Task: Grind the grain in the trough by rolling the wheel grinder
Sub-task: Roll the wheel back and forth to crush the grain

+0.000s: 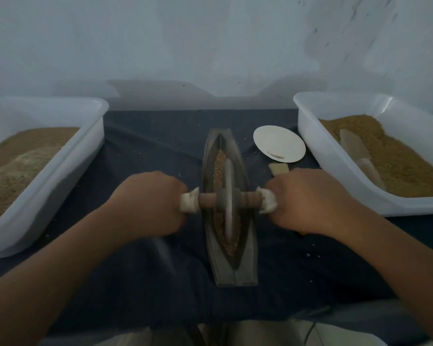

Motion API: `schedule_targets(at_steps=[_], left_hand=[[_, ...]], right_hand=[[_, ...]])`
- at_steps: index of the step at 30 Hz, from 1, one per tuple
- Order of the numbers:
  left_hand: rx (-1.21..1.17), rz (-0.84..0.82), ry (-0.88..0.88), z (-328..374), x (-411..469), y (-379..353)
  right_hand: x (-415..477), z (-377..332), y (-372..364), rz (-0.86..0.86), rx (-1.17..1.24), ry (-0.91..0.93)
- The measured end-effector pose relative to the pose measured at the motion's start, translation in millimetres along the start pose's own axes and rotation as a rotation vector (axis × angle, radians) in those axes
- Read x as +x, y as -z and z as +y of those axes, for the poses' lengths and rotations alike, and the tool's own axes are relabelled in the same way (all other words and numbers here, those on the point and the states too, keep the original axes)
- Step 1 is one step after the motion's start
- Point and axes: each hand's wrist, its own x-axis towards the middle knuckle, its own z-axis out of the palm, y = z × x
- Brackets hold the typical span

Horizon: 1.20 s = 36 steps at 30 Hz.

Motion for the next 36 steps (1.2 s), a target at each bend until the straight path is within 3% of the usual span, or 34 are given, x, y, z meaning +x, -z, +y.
schedule_targets(at_steps=[3, 7, 9, 13, 18, 25, 27, 32, 36], left_hand=[[0.010, -0.003, 0.070, 1, 22, 2], [-0.028, 0.005, 0.250, -6, 74, 8], [-0.074, -0.002, 0.259, -7, 76, 6], [-0.060, -0.022, 0.127, -5, 35, -4], [0.068, 0.119, 0.027, 1, 9, -3], [-0.050, -0.042, 0.215, -6, 84, 18], [-0.042, -0.073, 0.167, -4, 75, 21], [0.015, -0.073, -0.052, 1, 18, 17], [0.072, -0.025, 0.031, 3, 37, 14]], right_hand=[[26, 1, 5, -0.026, 0.001, -0.032], [82, -1, 10, 0.224, -0.024, -0.098], [88, -2, 10, 0.269, 0.003, -0.087], [39, -3, 8, 0.067, 0.008, -0.035], [8, 1, 21, -0.215, 0.081, -0.001], [84, 3, 10, 0.210, -0.042, -0.132], [75, 2, 7, 0.198, -0.002, -0.138], [-7, 0, 0, -0.024, 0.142, -0.052], [13, 1, -6, 0.027, 0.099, -0.084]])
